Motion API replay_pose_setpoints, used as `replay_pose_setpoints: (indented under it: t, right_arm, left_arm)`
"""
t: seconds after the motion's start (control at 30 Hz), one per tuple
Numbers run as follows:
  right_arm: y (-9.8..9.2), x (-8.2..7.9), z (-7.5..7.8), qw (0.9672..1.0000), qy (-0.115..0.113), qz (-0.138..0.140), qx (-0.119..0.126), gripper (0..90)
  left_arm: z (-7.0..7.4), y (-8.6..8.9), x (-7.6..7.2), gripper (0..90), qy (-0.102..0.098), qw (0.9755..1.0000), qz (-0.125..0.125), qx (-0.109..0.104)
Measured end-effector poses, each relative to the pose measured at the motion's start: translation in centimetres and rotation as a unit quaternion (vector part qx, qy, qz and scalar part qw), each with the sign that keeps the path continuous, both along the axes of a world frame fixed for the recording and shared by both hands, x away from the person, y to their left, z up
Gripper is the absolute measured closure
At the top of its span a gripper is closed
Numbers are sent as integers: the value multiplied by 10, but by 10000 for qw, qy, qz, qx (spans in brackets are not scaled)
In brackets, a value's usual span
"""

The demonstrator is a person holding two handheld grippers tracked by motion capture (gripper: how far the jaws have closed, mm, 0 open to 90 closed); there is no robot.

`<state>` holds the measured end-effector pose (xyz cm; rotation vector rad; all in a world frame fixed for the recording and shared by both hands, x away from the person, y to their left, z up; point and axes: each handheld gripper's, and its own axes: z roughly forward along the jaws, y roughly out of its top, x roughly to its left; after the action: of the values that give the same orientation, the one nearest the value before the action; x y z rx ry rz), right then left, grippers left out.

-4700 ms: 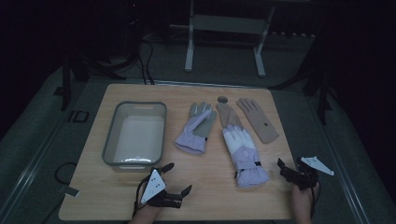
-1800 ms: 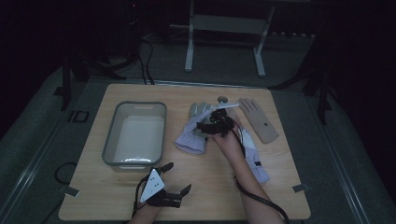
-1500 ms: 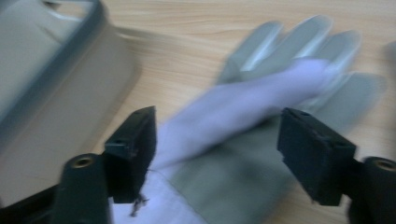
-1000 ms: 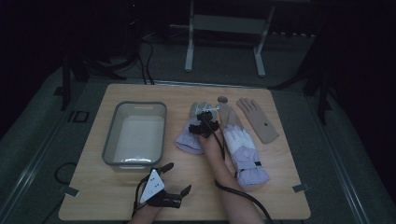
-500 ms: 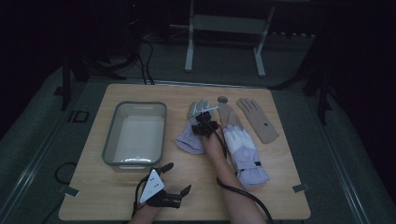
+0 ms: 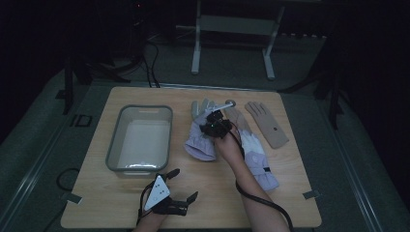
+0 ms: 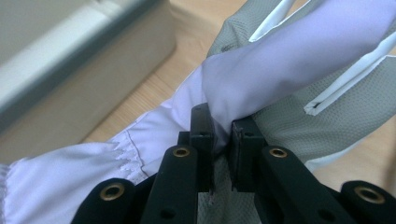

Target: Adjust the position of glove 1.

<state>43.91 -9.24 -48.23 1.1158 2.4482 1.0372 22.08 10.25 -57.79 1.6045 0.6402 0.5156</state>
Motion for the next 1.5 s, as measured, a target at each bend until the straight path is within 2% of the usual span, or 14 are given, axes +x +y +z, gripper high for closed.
replay_pose_setpoints:
  t: [0.07, 0.2, 0.27, 0.4, 0.43, 0.5, 0.57, 0.6, 0.67, 0.83, 0.97, 1.27, 1.43, 1.5]
  right_arm:
    - [-9, -14, 22, 9994, -301, 170, 34, 820]
    - [-17, -26, 38, 9982, -473, 364, -5, 820]
    - [-21, -36, 43, 9965, -528, 620, -175, 820]
    - [-25, -41, 39, 9955, -582, 694, -273, 819]
    - [-27, -42, 36, 9961, -528, 677, -215, 819]
    - [-25, -43, 25, 9954, -591, 627, -428, 819]
    - [-24, -42, 13, 9959, -445, 671, -421, 819]
    - [-20, -40, 1, 9946, -443, 668, -665, 818]
    - [-20, -39, -4, 9950, -365, 659, -663, 817]
    - [-20, -22, -39, 9951, 20, 520, -837, 794]
    - [-22, -17, -49, 9960, 145, 474, -748, 762]
    - [-23, -20, -38, 9972, 167, 487, -547, 402]
    - [-28, -23, -27, 9982, 44, 454, -393, 336]
    - [-33, -29, -13, 9988, -84, 426, -209, 261]
  left_arm:
    - [0, 0, 0, 30, -2, 10000, -1, 5]
    - [0, 0, 0, 30, 2, 10000, 7, -1]
    - [0, 0, 0, 30, 3, 10000, 9, -7]
    - [0, 0, 0, 30, -9, 10000, 6, 10]
    - [0, -1, 0, 30, -9, 10000, 13, 2]
    - [0, 0, 0, 30, -10, 10000, 5, 14]
    - [0, 0, 0, 30, -1, 10000, 7, -4]
    - [0, 0, 0, 30, -8, 10000, 5, 5]
    - [0, 0, 0, 30, -8, 10000, 6, -2]
    - [0, 0, 0, 30, -1, 10000, -9, -13]
    - [0, 0, 0, 30, -5, 10000, -12, -10]
    - [0, 0, 0, 30, -4, 10000, -19, -8]
    - [0, 0, 0, 30, -5, 10000, -16, -11]
    - [0, 0, 0, 30, -14, 10000, -12, -9]
